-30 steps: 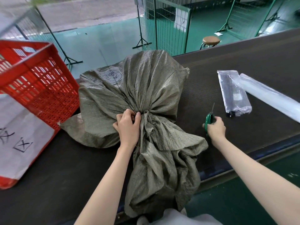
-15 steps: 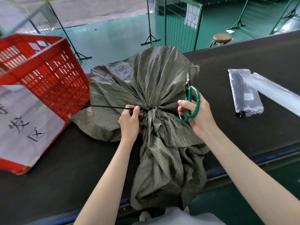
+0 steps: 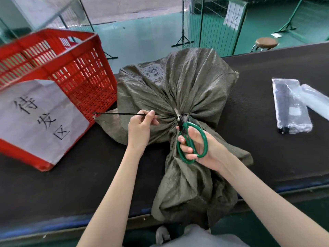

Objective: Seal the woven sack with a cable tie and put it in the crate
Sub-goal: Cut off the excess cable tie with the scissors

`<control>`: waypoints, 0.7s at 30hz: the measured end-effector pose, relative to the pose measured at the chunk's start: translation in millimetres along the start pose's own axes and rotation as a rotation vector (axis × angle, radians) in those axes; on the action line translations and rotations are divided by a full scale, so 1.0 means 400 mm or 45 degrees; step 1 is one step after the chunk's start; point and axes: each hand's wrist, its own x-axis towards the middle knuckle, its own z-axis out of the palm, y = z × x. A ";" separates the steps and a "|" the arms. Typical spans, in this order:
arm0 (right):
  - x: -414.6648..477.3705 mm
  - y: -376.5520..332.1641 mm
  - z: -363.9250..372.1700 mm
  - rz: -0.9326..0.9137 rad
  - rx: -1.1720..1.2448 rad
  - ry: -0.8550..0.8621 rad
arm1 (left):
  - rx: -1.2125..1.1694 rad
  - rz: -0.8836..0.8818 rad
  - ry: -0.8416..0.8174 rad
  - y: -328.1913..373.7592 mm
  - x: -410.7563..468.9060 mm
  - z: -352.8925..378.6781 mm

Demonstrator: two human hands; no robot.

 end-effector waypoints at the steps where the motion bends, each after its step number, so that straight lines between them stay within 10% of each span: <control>1: -0.003 0.004 -0.004 0.039 0.011 -0.017 | 0.000 0.006 -0.003 0.005 -0.001 0.000; 21: -0.055 0.002 -0.067 0.302 0.034 -0.037 | -0.065 0.019 0.119 0.042 -0.017 0.024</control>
